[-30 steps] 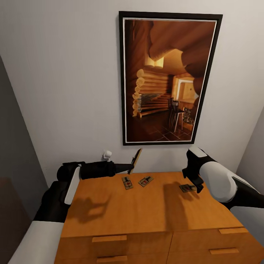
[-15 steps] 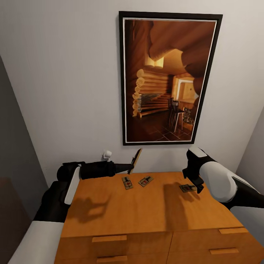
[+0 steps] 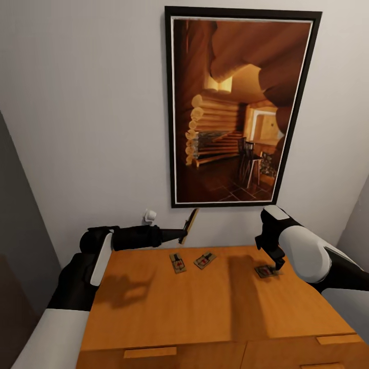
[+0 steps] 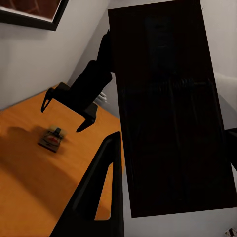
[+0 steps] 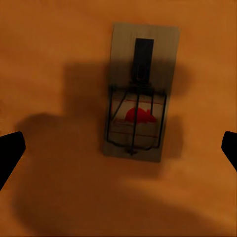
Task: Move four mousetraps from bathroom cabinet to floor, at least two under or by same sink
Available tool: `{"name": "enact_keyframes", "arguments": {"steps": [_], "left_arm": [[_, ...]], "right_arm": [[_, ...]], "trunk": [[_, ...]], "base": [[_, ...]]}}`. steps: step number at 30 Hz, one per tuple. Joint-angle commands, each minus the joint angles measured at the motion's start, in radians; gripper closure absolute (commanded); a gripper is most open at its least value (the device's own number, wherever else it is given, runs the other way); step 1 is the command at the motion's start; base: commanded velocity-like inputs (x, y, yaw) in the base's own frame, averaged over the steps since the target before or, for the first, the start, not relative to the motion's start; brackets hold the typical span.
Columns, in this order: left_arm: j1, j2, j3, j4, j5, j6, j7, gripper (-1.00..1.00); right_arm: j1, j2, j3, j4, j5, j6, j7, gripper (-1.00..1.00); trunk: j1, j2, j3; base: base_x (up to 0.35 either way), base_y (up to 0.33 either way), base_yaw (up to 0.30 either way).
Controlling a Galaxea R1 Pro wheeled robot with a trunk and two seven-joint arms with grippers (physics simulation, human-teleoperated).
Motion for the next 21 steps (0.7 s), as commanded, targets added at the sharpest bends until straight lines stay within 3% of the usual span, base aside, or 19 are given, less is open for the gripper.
{"name": "enact_keyframes", "arguments": {"steps": [1,21], "left_arm": [[-0.001,0.000,0.000,0.000,-0.001,0.002,-0.001,1.00],[-0.001,0.000,-0.002,0.001,-0.001,0.002,0.000,1.00]], "right_arm": [[0.000,-0.001,0.006,-0.001,-0.008,0.010,-0.005,-1.00],[0.000,-0.001,0.006,0.000,-0.009,0.010,-0.005,-1.00]], "trunk": [[0.000,-0.001,-0.001],[0.008,-0.015,-0.008]], "base": [[0.047,0.000,0.000],[0.009,0.000,0.000]]}}
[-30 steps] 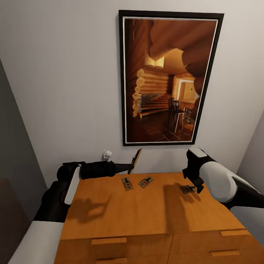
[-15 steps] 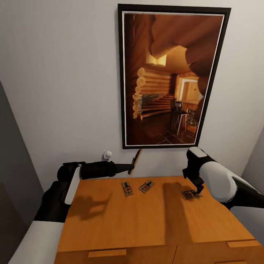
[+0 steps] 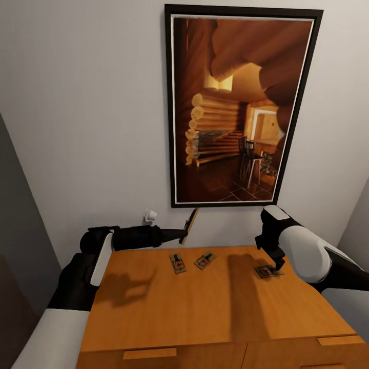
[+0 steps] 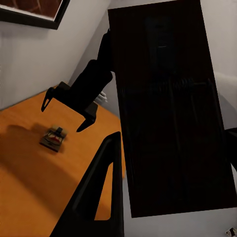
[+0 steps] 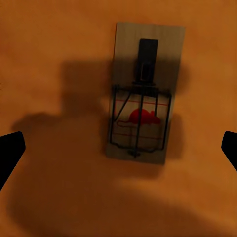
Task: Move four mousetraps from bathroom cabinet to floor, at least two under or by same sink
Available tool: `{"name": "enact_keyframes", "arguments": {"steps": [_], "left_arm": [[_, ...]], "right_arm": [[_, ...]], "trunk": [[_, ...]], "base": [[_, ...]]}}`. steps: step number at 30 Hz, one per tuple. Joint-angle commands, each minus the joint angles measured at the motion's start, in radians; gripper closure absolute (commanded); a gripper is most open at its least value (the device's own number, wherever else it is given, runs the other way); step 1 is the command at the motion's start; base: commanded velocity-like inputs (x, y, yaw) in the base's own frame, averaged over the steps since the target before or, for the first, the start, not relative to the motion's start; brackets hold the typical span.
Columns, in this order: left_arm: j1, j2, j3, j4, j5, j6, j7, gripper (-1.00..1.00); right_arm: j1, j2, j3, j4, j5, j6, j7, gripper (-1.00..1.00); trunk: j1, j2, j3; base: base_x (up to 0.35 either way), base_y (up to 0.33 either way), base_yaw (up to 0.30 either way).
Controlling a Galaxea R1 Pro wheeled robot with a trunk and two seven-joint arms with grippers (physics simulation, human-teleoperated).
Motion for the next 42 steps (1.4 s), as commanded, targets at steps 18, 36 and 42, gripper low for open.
{"name": "enact_keyframes", "arguments": {"steps": [18,36,42], "left_arm": [[-0.001,-0.001,-0.001,0.002,-0.001,0.003,-0.002,1.00],[-0.001,-0.002,-0.001,0.001,-0.001,0.003,-0.003,1.00],[-0.001,-0.002,-0.001,0.001,-0.001,0.003,-0.003,1.00]], "right_arm": [[0.000,-0.001,0.007,-0.001,-0.008,0.010,-0.005,-1.00],[0.000,0.000,0.007,-0.001,-0.007,0.010,-0.005,-1.00],[0.000,0.000,0.007,0.004,-0.007,0.010,-0.005,-1.00]], "trunk": [[0.069,-0.127,-0.058],[0.138,-0.253,-0.114],[0.161,-0.295,-0.133]], "base": [[0.000,0.000,0.000],[0.000,0.000,0.000],[0.000,0.000,0.000]]}}
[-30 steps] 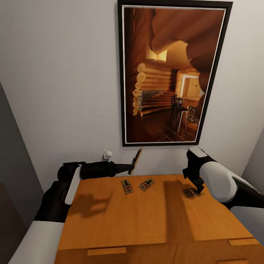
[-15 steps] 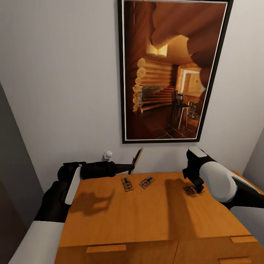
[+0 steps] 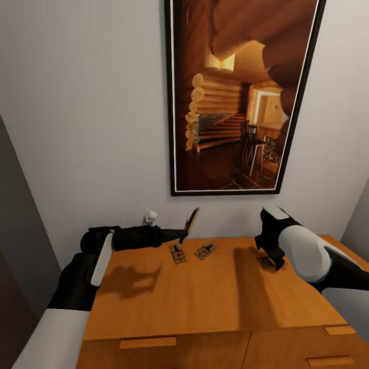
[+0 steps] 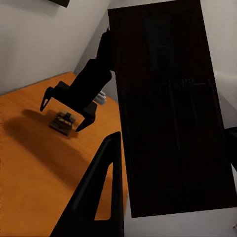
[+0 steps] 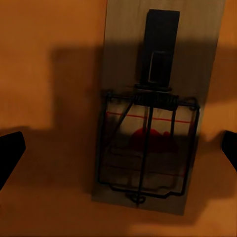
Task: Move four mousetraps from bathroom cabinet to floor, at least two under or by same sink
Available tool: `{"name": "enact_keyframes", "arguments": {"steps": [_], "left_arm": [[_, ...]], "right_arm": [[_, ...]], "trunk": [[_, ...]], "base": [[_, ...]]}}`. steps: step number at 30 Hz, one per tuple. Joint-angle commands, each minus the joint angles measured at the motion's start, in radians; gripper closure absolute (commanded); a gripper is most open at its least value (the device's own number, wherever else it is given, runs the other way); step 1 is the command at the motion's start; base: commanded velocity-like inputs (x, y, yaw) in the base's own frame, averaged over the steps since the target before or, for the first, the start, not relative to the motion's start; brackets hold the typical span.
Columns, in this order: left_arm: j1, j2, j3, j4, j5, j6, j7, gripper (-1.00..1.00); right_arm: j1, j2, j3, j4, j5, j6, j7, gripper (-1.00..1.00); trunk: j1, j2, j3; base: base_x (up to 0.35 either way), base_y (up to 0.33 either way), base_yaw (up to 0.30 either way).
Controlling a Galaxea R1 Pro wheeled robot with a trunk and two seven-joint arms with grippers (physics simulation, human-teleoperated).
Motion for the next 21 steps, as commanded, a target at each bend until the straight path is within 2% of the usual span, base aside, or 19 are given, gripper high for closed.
{"name": "enact_keyframes", "arguments": {"steps": [1,4,21], "left_arm": [[-0.001,0.000,0.000,0.000,-0.001,0.003,-0.001,1.00],[-0.001,0.000,0.000,0.000,-0.001,0.003,-0.001,1.00],[-0.001,0.000,0.000,0.000,-0.001,0.003,-0.001,1.00]], "right_arm": [[0.003,0.000,0.006,0.001,-0.011,0.009,-0.005,-1.00],[0.003,0.000,0.006,0.007,-0.010,0.009,-0.005,-1.00],[0.003,-0.001,0.006,0.015,-0.011,0.009,-0.005,-1.00]], "trunk": [[0.004,-0.008,-0.005],[0.016,-0.029,-0.014],[0.016,-0.029,-0.014]], "base": [[0.000,0.000,0.000],[0.000,0.000,0.000],[0.000,0.000,0.000]]}}
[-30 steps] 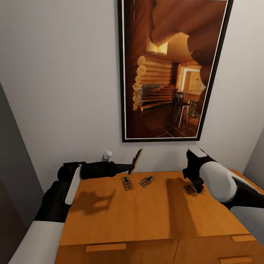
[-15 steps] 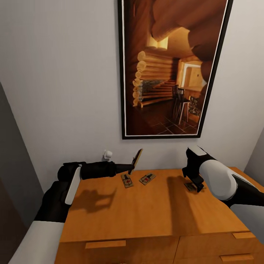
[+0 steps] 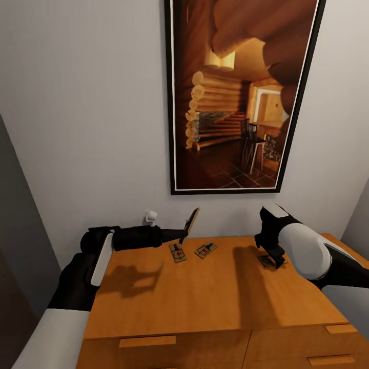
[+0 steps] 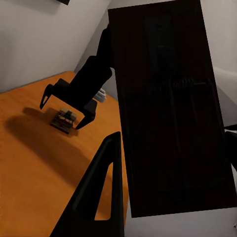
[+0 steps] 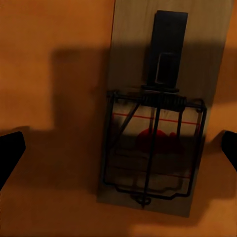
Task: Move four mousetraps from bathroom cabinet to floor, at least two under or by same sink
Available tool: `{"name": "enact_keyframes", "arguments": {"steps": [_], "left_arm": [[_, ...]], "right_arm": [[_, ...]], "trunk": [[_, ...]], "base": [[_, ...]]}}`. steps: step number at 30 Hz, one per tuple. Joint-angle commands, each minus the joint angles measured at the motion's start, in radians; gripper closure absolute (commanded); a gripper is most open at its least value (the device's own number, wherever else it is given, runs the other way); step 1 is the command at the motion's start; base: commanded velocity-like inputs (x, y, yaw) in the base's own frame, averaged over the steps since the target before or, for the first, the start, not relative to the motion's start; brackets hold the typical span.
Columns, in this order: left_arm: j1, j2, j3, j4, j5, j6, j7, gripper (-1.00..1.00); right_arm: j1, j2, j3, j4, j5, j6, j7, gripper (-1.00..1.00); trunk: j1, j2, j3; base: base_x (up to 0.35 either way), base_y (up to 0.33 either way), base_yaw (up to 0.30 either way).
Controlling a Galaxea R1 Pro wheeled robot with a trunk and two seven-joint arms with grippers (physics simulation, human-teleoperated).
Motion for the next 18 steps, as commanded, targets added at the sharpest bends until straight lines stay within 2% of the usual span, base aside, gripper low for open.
{"name": "enact_keyframes", "arguments": {"steps": [1,14,15,18], "left_arm": [[-0.001,0.000,0.000,0.000,-0.001,0.002,-0.001,1.00],[-0.001,0.000,0.000,0.000,-0.001,0.002,-0.001,1.00],[-0.001,0.000,0.000,0.000,-0.001,0.002,-0.001,1.00],[-0.001,0.000,0.000,0.000,-0.001,0.002,-0.001,1.00]], "right_arm": [[0.021,0.000,-0.004,-0.002,-0.012,0.009,-0.004,-1.00],[0.022,-0.004,-0.004,0.000,-0.013,0.009,-0.004,-1.00],[0.023,-0.005,-0.004,0.000,-0.013,0.009,-0.004,1.00],[0.023,-0.006,-0.004,0.000,-0.013,0.009,-0.004,1.00]], "trunk": [[0.000,0.000,-0.001],[0.000,0.000,-0.001],[0.000,0.000,-0.001],[0.000,0.000,-0.001]], "base": [[0.000,0.000,0.000],[0.000,0.000,0.000],[0.000,0.000,0.000],[0.000,0.000,0.000]]}}
